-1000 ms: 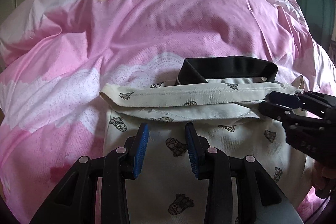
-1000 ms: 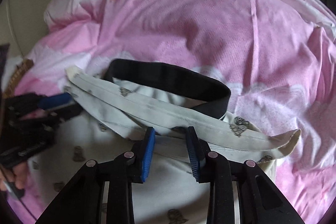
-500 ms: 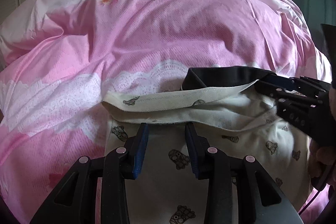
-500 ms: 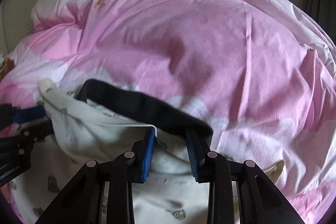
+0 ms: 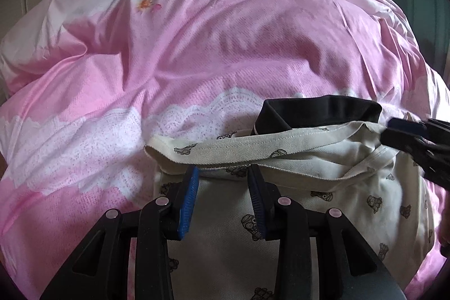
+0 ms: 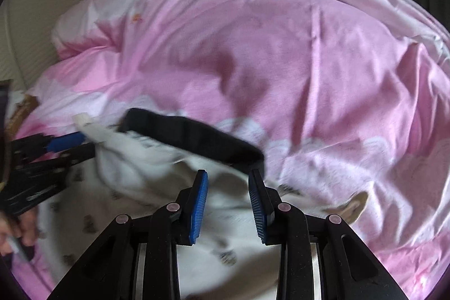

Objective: Fold small clothes
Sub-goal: 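Open both tools to lay the hem down near the collar, then close the right tool on the side edge of the folded shirt, then fold the gripped side over the shirt with the right tool, release, then grasp the shirt edge again with the right tool, fold further, release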

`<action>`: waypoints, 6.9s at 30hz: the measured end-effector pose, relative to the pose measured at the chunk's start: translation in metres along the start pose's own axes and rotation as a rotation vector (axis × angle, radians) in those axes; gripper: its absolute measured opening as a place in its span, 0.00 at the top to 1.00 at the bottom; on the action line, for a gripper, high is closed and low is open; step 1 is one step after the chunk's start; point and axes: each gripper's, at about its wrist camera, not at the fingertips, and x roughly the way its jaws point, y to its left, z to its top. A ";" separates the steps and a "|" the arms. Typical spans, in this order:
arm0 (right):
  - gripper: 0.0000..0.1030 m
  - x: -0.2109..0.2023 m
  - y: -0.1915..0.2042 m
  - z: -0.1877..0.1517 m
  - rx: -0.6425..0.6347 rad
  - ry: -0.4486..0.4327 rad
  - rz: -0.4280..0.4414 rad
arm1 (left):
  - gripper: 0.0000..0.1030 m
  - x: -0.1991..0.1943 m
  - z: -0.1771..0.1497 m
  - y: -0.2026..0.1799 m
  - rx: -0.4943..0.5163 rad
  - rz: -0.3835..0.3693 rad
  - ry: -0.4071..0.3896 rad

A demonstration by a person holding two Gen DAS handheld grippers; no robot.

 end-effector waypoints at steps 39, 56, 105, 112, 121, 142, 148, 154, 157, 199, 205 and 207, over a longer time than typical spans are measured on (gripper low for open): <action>0.70 0.002 0.022 0.020 -0.317 -0.047 0.217 | 0.65 -0.033 0.019 0.008 0.044 0.047 -0.048; 0.96 0.039 0.070 0.025 -0.649 0.100 0.279 | 0.65 -0.045 -0.005 0.026 -0.196 0.047 -0.096; 0.95 0.102 0.137 0.101 -0.535 0.191 0.456 | 0.63 -0.055 -0.020 0.106 -0.351 0.072 -0.142; 0.95 0.127 0.142 0.099 -0.509 0.284 0.503 | 0.63 -0.053 -0.022 0.108 -0.358 0.063 -0.140; 0.95 0.128 0.142 0.100 -0.519 0.255 0.477 | 0.63 -0.053 -0.023 0.109 -0.360 0.055 -0.142; 0.93 0.134 0.158 0.101 -0.556 0.263 0.468 | 0.63 -0.053 -0.023 0.109 -0.368 0.044 -0.140; 0.98 0.130 0.162 0.107 -0.550 0.228 0.485 | 0.63 -0.053 -0.023 0.110 -0.375 0.041 -0.143; 0.98 0.132 0.173 0.117 -0.544 0.203 0.467 | 0.63 -0.053 -0.023 0.110 -0.373 0.039 -0.143; 0.97 0.119 0.166 0.121 -0.546 0.178 0.455 | 0.63 -0.054 -0.021 0.108 -0.366 0.030 -0.142; 0.79 0.017 -0.050 -0.002 -0.674 0.200 -0.032 | 0.61 -0.051 0.014 -0.043 -0.069 0.001 -0.066; 0.79 0.022 -0.058 0.011 -0.679 0.237 0.071 | 0.61 -0.052 0.018 -0.047 -0.077 0.014 -0.071; 0.79 0.025 -0.061 0.015 -0.675 0.265 0.113 | 0.61 -0.051 0.019 -0.051 -0.068 0.018 -0.068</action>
